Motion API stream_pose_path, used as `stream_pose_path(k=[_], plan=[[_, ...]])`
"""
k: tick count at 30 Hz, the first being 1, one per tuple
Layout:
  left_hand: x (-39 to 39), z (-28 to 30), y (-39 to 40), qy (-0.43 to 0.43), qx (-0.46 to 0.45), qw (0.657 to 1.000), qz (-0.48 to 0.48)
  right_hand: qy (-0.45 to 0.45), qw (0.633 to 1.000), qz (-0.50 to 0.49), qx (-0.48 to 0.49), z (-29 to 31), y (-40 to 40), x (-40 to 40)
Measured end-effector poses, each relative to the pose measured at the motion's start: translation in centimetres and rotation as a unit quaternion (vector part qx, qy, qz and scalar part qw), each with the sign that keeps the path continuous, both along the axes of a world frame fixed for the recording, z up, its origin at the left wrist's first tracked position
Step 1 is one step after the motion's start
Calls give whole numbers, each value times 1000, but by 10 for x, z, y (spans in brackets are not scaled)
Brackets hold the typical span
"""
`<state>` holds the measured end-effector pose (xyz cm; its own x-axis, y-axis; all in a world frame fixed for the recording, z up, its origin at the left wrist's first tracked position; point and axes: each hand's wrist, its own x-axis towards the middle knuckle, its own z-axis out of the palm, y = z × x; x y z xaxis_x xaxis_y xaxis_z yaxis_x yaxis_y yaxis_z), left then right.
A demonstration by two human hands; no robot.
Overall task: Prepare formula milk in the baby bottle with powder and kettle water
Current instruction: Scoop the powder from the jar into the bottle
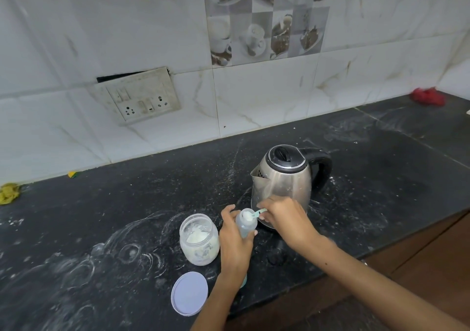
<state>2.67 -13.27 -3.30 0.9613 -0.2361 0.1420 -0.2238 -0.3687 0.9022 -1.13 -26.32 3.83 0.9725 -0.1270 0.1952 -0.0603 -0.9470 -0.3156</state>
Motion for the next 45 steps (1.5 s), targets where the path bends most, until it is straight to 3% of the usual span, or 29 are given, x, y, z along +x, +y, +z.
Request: stream_pose_path(k=[4,9,17,22,39,45], plan=[[4,-7,2,-1,-3,1000,30,-28,993,84,-83,-5,-3,-1],[6,-9,3,-23,-6,999,41,-60,980,158,-103,-10,-6,-3],[8,-10,5,-35,7,998,44,-2,985,170,8,-15,-14,9],[6,-9,3,-41,7,998,56,-84,970,225,-33,-9,-9,-6],[4,-5,-2,-48,45,996,54,-63,984,163,24,-24,-22,0],[4,-4,-2,-34,43,997,60,-62,986,117,99,-18,-17,-1]])
